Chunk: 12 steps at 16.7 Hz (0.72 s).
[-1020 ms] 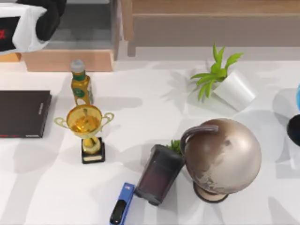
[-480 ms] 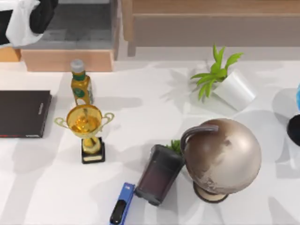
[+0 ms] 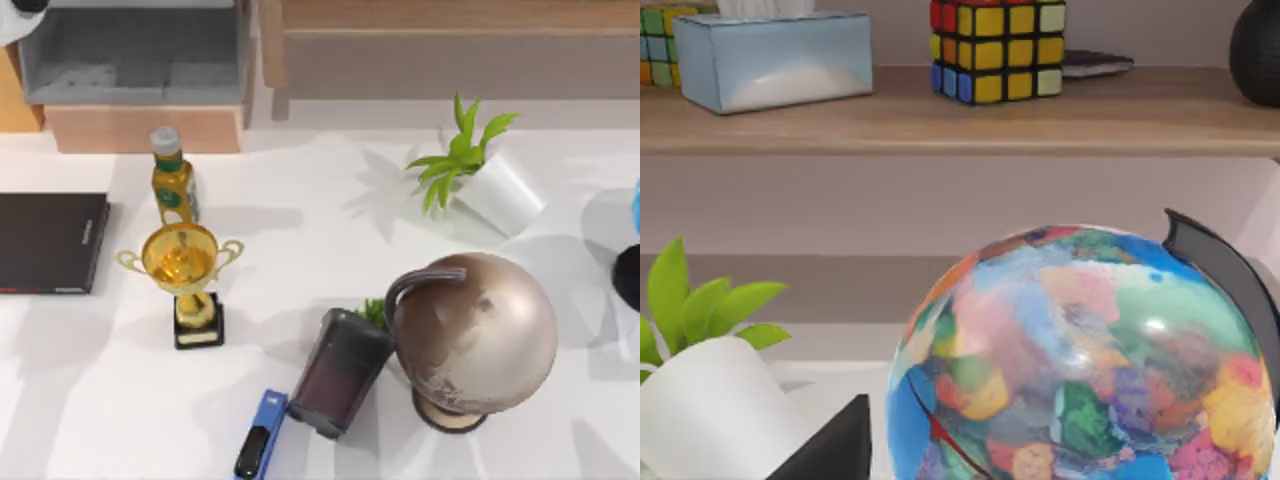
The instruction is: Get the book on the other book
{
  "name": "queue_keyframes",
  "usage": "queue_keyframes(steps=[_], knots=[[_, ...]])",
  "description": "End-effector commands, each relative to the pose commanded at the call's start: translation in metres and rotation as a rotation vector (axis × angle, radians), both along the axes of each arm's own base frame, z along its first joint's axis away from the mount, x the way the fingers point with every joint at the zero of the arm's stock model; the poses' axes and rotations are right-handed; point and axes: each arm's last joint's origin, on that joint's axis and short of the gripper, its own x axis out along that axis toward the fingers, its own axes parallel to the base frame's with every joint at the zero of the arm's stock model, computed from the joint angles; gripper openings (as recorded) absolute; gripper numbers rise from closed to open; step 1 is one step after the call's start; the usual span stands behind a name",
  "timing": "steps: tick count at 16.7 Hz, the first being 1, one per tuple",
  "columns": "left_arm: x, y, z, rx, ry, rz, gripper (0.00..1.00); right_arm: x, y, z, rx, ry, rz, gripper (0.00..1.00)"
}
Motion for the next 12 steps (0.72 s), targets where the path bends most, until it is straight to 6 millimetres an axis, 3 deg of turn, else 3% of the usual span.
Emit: queue_keyframes(steps=[6, 12], knots=[[-0.010, -0.033, -0.063, -0.053, 0.157, -0.101, 0.00, 0.000, 0.000, 0.000, 0.000, 0.000, 0.000, 1.00], [-0.012, -0.032, -0.062, -0.045, 0.152, -0.107, 0.00, 0.000, 0.000, 0.000, 0.000, 0.000, 0.000, 1.00]])
